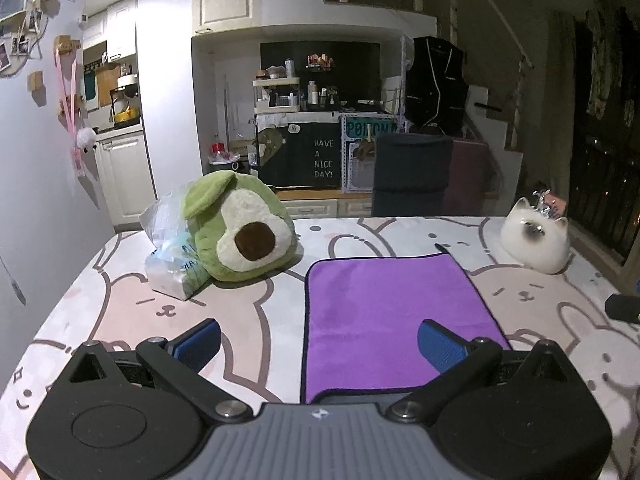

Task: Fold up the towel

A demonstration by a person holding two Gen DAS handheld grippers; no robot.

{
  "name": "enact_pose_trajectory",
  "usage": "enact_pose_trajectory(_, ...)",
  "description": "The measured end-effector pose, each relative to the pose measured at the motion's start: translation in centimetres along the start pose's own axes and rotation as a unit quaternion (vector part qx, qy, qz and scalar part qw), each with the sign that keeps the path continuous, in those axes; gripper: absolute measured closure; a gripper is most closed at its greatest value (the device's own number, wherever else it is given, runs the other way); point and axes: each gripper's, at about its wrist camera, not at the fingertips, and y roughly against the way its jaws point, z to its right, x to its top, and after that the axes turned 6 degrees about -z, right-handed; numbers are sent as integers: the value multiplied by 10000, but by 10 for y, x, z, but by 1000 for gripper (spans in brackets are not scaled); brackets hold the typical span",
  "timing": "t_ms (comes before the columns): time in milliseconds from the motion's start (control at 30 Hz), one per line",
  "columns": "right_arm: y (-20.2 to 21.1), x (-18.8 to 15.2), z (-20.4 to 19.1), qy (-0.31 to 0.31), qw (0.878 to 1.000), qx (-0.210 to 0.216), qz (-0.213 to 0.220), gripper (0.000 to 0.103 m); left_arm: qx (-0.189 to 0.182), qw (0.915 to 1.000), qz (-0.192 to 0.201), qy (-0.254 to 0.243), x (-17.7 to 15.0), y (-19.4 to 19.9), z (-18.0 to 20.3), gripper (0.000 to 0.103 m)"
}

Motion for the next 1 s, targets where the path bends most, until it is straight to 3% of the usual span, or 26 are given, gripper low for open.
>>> enact_pose_trajectory(400,-52,13,25,-384,9990,45,-245,0,-163,9995,-196,-177,4,-50,-6,0)
enact_pose_trajectory(700,-91,10,39,-134,9992,-151,-337,0,-714,9934,-883,-154,2,-94,-16,0)
enact_pose_trajectory(833,-106,6,41,94,9995,-213,-223,0,-853,9909,-1042,14,-2,-109,-24,0)
enact_pose_trajectory(1000,-119,2,48,67,9991,74,-403,0,-1089,9891,-925,353,-4,-120,-39,0)
